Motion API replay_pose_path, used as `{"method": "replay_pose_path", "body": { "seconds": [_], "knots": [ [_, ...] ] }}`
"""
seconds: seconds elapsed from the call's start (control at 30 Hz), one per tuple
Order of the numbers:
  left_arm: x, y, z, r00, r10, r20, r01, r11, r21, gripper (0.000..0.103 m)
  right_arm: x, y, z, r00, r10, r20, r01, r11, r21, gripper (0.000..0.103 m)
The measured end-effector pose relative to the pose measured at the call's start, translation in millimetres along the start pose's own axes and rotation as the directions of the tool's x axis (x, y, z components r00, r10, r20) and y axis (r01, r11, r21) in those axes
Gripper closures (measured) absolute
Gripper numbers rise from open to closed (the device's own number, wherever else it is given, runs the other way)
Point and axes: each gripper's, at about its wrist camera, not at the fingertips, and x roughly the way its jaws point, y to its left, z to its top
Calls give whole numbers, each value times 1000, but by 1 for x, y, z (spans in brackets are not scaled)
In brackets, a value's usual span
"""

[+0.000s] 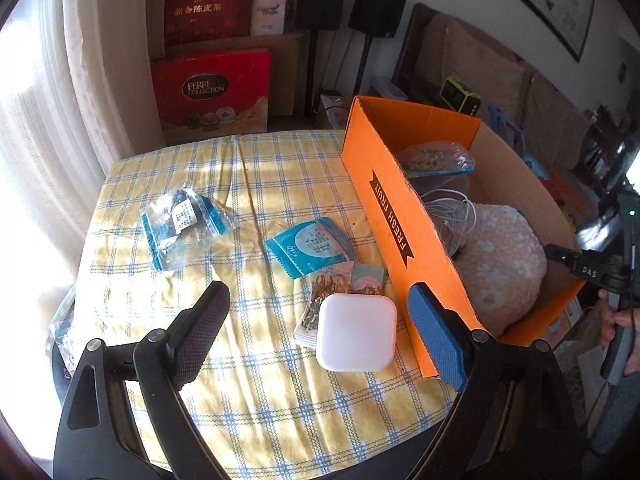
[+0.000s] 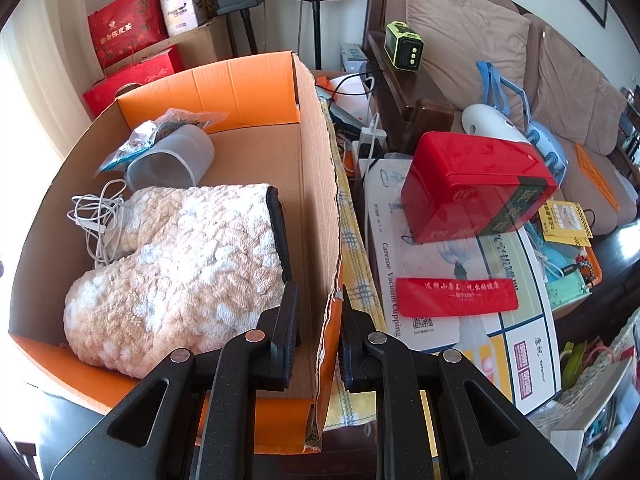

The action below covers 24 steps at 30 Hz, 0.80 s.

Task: Organize objects
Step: 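Move the left gripper to the white square case and grasp it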

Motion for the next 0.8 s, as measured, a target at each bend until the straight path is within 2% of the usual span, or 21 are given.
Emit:
{"method": "replay_pose_path", "body": {
  "seconds": [0.33, 0.53, 0.67, 0.8],
  "knots": [
    [14, 0, -11, 999, 38, -23, -37, 999, 6, 14, -5, -2, -2, 1000, 5, 7, -5, 1000, 4, 86],
    [22, 4, -19, 999, -18, -42, 19, 1000, 23, 14, -6, -2, -2, 1000, -1, 4, 1, 1000, 2, 86],
    [26, 6, -26, 994, -96, -56, 98, 994, 45, 14, -6, -1, -2, 1000, 0, 4, 0, 1000, 3, 86],
    [29, 2, -34, 991, -117, -67, 122, 990, 78, 14, -6, -1, -3, 1000, 0, 4, 0, 1000, 4, 86]
  ]
}}
